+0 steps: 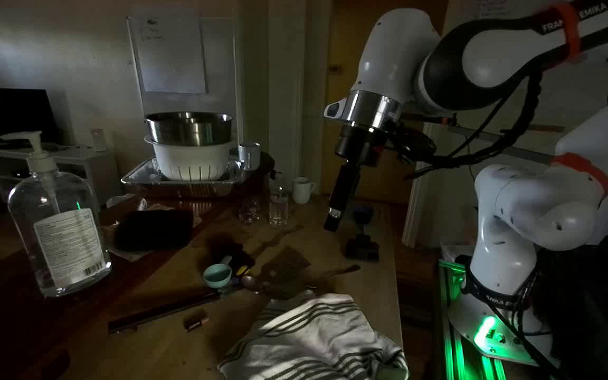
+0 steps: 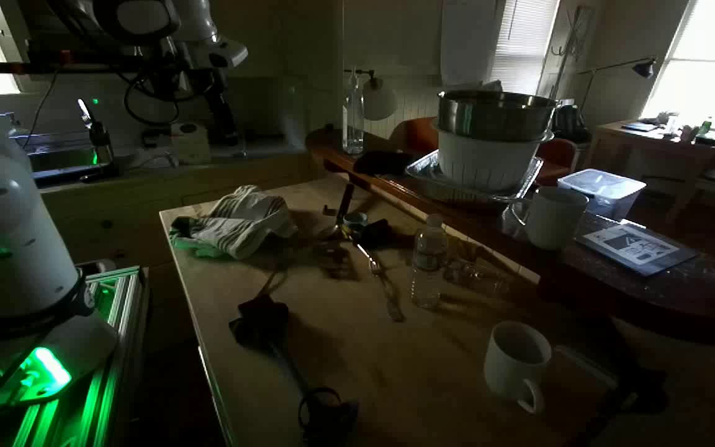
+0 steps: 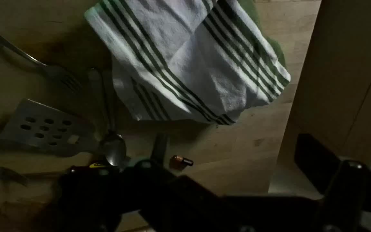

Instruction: Put one spoon in the cup

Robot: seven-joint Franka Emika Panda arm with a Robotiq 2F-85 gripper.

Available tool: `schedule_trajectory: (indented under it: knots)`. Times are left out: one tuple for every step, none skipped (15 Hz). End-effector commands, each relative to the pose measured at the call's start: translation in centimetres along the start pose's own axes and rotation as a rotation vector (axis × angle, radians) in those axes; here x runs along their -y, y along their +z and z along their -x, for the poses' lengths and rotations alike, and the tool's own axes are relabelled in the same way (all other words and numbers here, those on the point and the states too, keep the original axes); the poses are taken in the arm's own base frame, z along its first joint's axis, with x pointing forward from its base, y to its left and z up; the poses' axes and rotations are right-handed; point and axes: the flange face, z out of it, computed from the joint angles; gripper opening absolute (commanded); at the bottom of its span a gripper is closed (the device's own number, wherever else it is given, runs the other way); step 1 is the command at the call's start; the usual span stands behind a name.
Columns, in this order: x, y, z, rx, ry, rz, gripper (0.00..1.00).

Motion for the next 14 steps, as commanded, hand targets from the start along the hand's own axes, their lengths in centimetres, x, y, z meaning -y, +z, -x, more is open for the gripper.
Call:
schedule_trajectory:
  knots:
    - [0.0,-0.1,0.0,0.001,0.000,0.000,1.00]
    - [0.0,-0.1,0.0,0.001,0.000,0.000,1.00]
    - [0.0,-0.1,0.0,0.001,0.000,0.000,1.00]
    - [0.0,-0.1,0.0,0.001,0.000,0.000,1.00]
    - [0.0,-0.1,0.0,0.001,0.000,0.000,1.00]
    - [-0.7,0.4,-0.7,0.001,0.007,-0.001,1.00]
    - [-1.8,1.1,-1.5,0.003,0.029,-0.003,1.00]
    - [-2.5,1.7,-1.9,0.012,0.053,0.016,1.00]
    - [-3.7,2.9,-2.6,0.021,0.074,0.034,1.00]
    - [-4.6,3.7,-3.1,0.026,0.097,0.035,1.00]
    - [-5.5,4.7,-3.7,0.023,0.113,0.042,1.00]
    - [-6.3,5.7,-4.4,0.024,0.128,0.053,1.00]
    - [-7.2,6.8,-5.1,-0.002,0.148,0.080,1.00]
    - [-7.9,7.9,-5.7,-0.018,0.148,0.091,1.00]
